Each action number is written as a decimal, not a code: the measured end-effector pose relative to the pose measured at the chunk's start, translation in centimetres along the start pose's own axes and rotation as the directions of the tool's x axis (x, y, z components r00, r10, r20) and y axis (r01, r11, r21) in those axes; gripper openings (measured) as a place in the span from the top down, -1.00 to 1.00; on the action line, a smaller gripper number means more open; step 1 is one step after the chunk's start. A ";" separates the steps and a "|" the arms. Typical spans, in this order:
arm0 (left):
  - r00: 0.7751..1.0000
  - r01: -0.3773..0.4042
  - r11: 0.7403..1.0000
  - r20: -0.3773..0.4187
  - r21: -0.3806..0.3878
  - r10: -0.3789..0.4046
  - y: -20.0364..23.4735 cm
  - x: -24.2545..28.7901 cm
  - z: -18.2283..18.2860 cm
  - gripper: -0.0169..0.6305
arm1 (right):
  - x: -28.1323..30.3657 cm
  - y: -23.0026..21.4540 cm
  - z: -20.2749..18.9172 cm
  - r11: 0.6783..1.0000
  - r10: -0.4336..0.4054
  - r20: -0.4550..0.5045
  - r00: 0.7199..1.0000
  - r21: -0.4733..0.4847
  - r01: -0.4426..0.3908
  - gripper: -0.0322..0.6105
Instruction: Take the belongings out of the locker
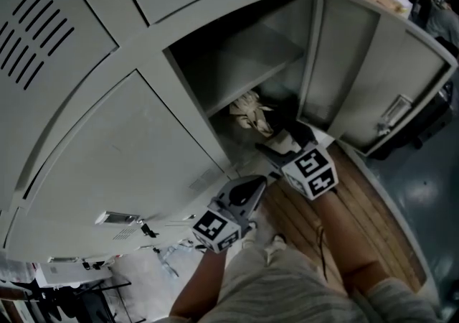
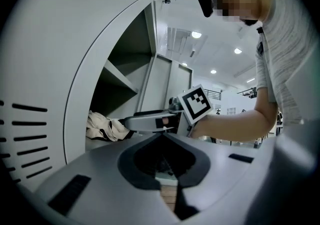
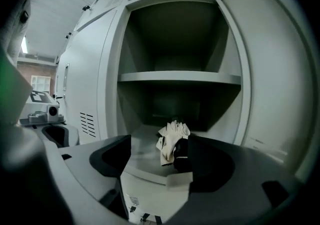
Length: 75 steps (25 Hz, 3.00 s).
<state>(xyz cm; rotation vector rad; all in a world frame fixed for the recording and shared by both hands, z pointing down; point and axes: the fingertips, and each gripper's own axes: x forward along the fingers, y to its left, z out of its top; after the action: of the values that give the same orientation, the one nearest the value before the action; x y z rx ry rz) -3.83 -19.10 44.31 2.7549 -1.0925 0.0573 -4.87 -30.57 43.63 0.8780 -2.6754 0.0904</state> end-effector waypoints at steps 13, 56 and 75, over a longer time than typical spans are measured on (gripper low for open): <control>1.000 0.024 0.999 0.001 -0.025 -0.024 0.4 0.7 -0.3 0.94 | 5.6 -3.1 0.2 0.998 -0.061 -0.139 0.988 -0.041 0.056 -0.29; 0.997 0.077 0.994 -0.008 -0.080 -0.078 0.9 1.3 0.0 0.94 | 9.1 -5.3 -5.7 0.994 -0.100 -0.416 0.904 -0.008 0.107 0.15; 0.989 0.138 0.990 -0.039 -0.038 -0.140 -0.5 2.6 -1.1 0.94 | 0.0 -3.3 -7.7 0.978 -0.126 -0.240 0.963 0.135 0.162 0.19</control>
<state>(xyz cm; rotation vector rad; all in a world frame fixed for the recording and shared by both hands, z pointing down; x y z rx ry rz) -1.52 -20.29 45.55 2.7766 -0.8802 0.0762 -0.76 -32.07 50.79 1.0385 -2.4055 0.3470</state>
